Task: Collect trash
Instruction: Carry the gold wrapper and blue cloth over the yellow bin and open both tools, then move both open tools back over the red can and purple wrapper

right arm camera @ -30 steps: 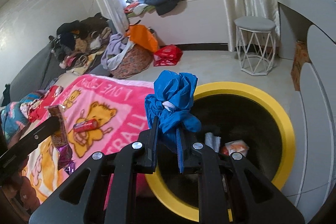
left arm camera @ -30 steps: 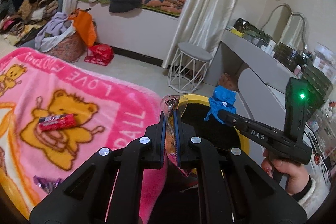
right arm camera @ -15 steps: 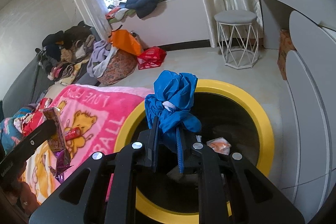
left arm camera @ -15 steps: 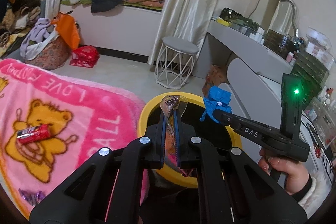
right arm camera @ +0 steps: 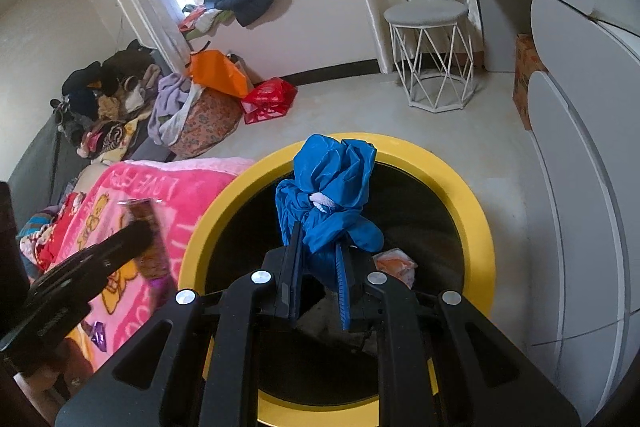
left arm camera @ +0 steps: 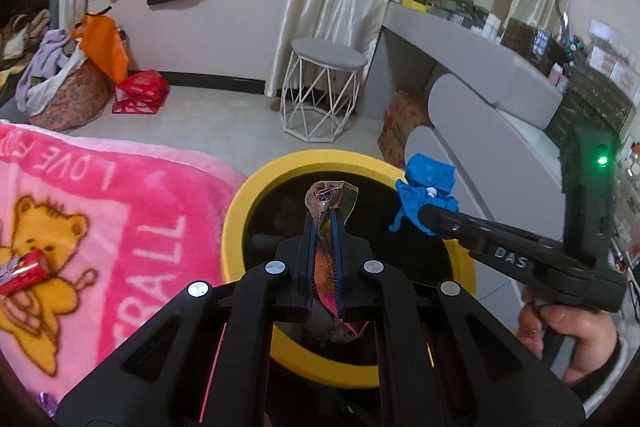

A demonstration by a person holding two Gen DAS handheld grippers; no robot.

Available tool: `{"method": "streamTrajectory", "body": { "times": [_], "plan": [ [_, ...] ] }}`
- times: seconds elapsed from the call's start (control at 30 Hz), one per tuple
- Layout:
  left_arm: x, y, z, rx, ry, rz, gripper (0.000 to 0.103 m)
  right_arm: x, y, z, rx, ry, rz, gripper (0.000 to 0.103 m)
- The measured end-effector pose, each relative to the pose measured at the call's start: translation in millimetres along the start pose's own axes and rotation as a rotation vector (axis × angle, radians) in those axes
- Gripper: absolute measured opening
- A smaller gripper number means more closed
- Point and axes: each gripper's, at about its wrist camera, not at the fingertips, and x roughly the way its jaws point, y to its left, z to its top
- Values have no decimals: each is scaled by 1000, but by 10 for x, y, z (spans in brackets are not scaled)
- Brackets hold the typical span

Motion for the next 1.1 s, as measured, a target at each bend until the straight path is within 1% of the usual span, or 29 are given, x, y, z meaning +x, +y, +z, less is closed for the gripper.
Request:
{"method": "streamTrajectory", "body": {
  "times": [0.1,0.23,0.27,0.3,0.33,0.37,0.4,0.43,0.47,0.5,0.53,0.7,0.87,1.1],
  "plan": [
    [146,-4,6,-2,27,-8,5,10,-37,-1,6,5,-4,15],
    [284,-16,23,-6,43,-24,5,18,-91,4,19,11,-5,16],
    [315,-16,28,-5,45,-23,9,24,-108,6,24,15,-4,21],
    [332,-12,30,-4,46,-20,30,35,-128,16,29,21,0,33],
    [335,0,31,-6,42,-13,47,45,-146,19,37,32,10,39],
    [329,21,31,-14,34,-6,74,50,-156,19,39,38,11,47],
    [306,43,30,-23,27,-15,81,42,-156,15,37,36,3,49],
    [288,48,32,-26,23,-24,81,36,-154,15,34,32,-10,50],
    [251,53,35,-25,17,-18,83,32,-147,19,32,31,-16,53],
    [215,52,46,-19,9,-2,89,22,-135,22,31,26,-16,56],
    [183,64,55,-15,3,10,93,16,-130,24,30,22,-16,57],
    [-90,199,59,-21,-33,68,93,-40,-5,50,-1,-4,-5,62],
    [-360,410,-14,-65,-62,113,93,-104,234,70,-64,-27,29,64],
    [-694,728,-99,-134,-106,169,93,-143,658,3,-161,-46,84,68]
  ]
}}
